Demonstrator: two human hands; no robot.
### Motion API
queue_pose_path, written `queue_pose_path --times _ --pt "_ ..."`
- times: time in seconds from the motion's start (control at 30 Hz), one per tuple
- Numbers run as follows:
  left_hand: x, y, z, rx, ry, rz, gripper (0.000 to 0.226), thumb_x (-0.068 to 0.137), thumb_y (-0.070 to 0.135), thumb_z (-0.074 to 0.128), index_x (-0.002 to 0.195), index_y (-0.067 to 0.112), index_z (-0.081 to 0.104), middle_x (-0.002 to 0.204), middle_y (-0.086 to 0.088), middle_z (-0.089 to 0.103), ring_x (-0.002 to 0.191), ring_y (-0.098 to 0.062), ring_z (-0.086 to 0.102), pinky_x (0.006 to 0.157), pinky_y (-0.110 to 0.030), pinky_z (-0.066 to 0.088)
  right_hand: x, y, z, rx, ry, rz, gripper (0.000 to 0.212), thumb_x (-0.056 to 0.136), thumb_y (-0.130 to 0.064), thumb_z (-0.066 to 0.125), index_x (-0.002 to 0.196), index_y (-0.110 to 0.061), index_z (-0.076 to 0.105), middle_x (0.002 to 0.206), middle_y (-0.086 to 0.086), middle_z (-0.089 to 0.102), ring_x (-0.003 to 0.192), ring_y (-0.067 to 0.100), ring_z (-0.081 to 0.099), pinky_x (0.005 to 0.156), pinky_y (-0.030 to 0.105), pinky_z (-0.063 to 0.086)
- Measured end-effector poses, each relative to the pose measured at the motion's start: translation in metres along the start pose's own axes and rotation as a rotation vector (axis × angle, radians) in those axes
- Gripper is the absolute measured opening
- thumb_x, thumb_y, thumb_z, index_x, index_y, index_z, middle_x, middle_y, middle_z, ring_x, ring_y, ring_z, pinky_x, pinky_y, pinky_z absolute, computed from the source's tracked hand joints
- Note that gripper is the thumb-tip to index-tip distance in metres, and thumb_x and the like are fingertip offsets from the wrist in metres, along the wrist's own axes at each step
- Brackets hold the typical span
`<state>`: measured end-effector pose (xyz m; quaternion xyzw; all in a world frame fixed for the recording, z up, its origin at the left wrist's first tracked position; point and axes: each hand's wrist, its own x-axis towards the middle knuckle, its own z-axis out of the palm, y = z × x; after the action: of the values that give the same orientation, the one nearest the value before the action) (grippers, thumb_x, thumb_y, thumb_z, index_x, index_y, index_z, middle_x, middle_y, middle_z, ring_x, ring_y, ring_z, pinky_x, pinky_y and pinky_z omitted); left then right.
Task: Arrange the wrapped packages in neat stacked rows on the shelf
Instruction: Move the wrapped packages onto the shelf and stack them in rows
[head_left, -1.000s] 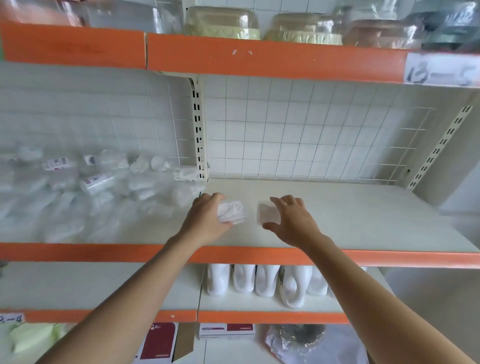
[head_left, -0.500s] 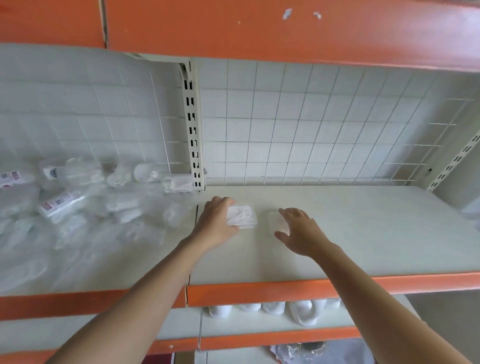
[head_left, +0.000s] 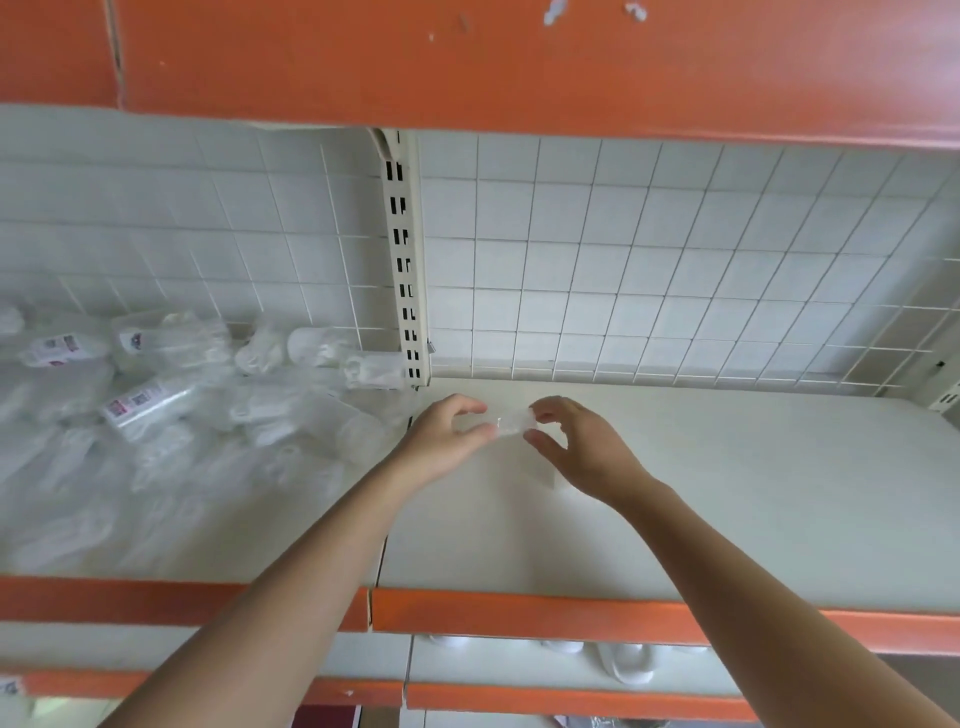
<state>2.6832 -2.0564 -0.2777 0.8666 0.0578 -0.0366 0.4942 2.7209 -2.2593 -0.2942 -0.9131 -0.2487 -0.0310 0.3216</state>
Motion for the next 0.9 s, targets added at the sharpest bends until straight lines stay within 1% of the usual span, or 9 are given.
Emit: queue_pose_path --times 0.13,0.23,0.3,0.4,0.47,0.53,0.67,0.8,0.9 --pt "0.005 0.003 -0.001 -0.139 0.103 -0.094 0.028 0.092 0.041 0.057 0.109 0.018 0.053 0.106 0.001 0.062 0.062 -0.021 0.066 0.08 -0.04 0.058 0.014 -0.005 -0.002 0.238 -0.016 0.126 0.022 0.092 -0.036 0.062 0.105 -0.019 0.054 0.091 -0.008 0.068 0.085 0.005 0.067 0.077 0.019 0.051" --pt "0.009 0.005 -0.002 -0.207 0.177 -0.133 0.029 0.096 0.038 0.052 0.106 0.011 0.053 0.098 -0.005 0.067 0.066 -0.026 0.07 0.064 -0.034 0.058 0.026 -0.01 0.0 0.268 -0.002 0.186 0.016 0.094 -0.038 0.058 0.102 -0.026 0.05 0.077 -0.005 0.069 0.062 -0.001 0.063 0.074 0.028 0.053" --pt "0.012 0.004 -0.002 -0.255 0.185 -0.126 0.024 0.098 0.029 0.052 0.109 0.007 0.055 0.1 -0.009 0.068 0.073 -0.029 0.071 0.063 -0.033 0.058 0.032 -0.01 0.001 0.273 0.025 0.198 0.011 0.095 -0.036 0.055 0.099 -0.027 0.051 0.076 -0.002 0.069 0.059 0.003 0.064 0.075 0.034 0.056" --pt "0.013 0.002 -0.003 -0.252 0.155 -0.094 0.02 0.095 0.009 0.054 0.114 0.008 0.055 0.107 -0.009 0.065 0.068 -0.019 0.068 0.06 -0.023 0.056 0.038 -0.012 0.001 0.291 0.049 0.224 0.009 0.096 -0.034 0.053 0.099 -0.026 0.056 0.074 0.001 0.07 0.061 0.011 0.066 0.075 0.039 0.057" --pt "0.014 0.001 -0.002 -0.242 0.165 -0.089 0.022 0.093 0.004 0.055 0.115 0.009 0.053 0.106 -0.009 0.064 0.067 -0.017 0.067 0.066 -0.026 0.059 0.042 -0.013 0.003 0.305 0.055 0.243 0.01 0.096 -0.031 0.054 0.101 -0.025 0.059 0.077 0.0 0.069 0.065 0.016 0.067 0.074 0.041 0.057" --pt "0.015 -0.001 -0.002 -0.242 0.189 -0.1 0.022 0.092 0.005 0.056 0.114 0.01 0.053 0.102 -0.007 0.065 0.067 -0.017 0.068 0.078 -0.038 0.059 0.046 -0.01 0.007 0.297 0.053 0.237 0.017 0.095 -0.03 0.057 0.11 -0.023 0.061 0.091 -0.002 0.068 0.069 0.015 0.068 0.076 0.038 0.058" --pt "0.02 -0.004 -0.003 -0.245 0.217 -0.104 0.021 0.092 0.007 0.054 0.113 0.014 0.054 0.095 -0.001 0.065 0.067 -0.016 0.067 0.085 -0.042 0.057 0.048 -0.002 0.013 0.15 0.004 0.1 0.047 0.088 -0.034 0.067 0.131 -0.019 0.054 0.124 -0.007 0.053 0.076 0.001 0.065 0.076 0.017 0.051" --pt "0.024 -0.003 -0.007 -0.24 0.231 -0.084 0.02 0.093 0.007 0.053 0.106 0.022 0.055 0.095 0.001 0.066 0.07 -0.017 0.068 0.085 -0.042 0.057 0.049 -0.002 0.015 0.14 -0.033 0.039 0.071 0.08 -0.025 0.078 0.141 -0.022 0.043 0.131 -0.011 0.042 0.082 0.003 0.063 0.084 0.025 0.054" --pt "0.026 -0.004 -0.008 -0.229 0.271 -0.083 0.026 0.093 0.006 0.051 0.115 0.017 0.057 0.101 -0.002 0.065 0.078 -0.02 0.068 0.079 -0.035 0.056 0.052 -0.007 0.018 0.149 -0.041 0.066 0.066 0.075 -0.022 0.082 0.132 -0.026 0.049 0.127 -0.005 0.049 0.078 0.002 0.063 0.078 0.019 0.053"
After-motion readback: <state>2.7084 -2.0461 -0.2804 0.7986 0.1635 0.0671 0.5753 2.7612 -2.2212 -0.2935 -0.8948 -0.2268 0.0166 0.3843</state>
